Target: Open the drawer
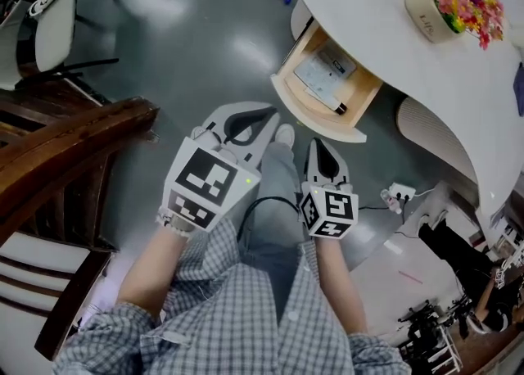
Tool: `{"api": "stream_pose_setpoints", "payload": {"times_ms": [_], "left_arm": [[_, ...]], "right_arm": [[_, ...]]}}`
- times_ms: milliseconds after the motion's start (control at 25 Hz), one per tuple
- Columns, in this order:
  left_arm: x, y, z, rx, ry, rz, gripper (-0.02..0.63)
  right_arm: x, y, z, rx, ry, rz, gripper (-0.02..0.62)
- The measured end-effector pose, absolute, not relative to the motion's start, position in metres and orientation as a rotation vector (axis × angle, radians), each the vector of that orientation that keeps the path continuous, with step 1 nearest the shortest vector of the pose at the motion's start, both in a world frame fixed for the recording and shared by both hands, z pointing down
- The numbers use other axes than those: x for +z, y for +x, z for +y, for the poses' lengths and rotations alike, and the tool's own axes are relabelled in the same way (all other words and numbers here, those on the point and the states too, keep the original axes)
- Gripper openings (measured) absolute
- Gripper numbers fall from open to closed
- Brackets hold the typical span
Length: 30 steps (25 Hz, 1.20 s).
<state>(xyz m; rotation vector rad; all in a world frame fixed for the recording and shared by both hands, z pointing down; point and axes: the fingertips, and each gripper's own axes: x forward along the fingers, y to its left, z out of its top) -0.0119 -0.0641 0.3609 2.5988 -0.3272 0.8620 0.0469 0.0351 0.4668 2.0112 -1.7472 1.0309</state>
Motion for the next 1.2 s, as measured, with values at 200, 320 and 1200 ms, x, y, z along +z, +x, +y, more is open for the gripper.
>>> {"api": "stream_pose_setpoints", "payload": {"times_ms": [200, 320, 1200], "left_arm": [[0.336, -0.002, -0.063, 0.844, 2.632, -0.293, 0.005], [0.322, 0.001, -0.063, 0.831, 2.639, -0.283, 0.005], [0.234, 0.008, -0.079, 0.727, 2.702, -0.258, 0.005]], "right_arm": [[0.435, 0.056, 0.032, 0.991, 2.024, -1.787, 0.009], [0.415, 0.062, 0.027, 0.958, 2.043, -1.807, 0.009], [0.292, 0.100, 0.002, 0.669, 2.145, -1.879, 0.009]]}}
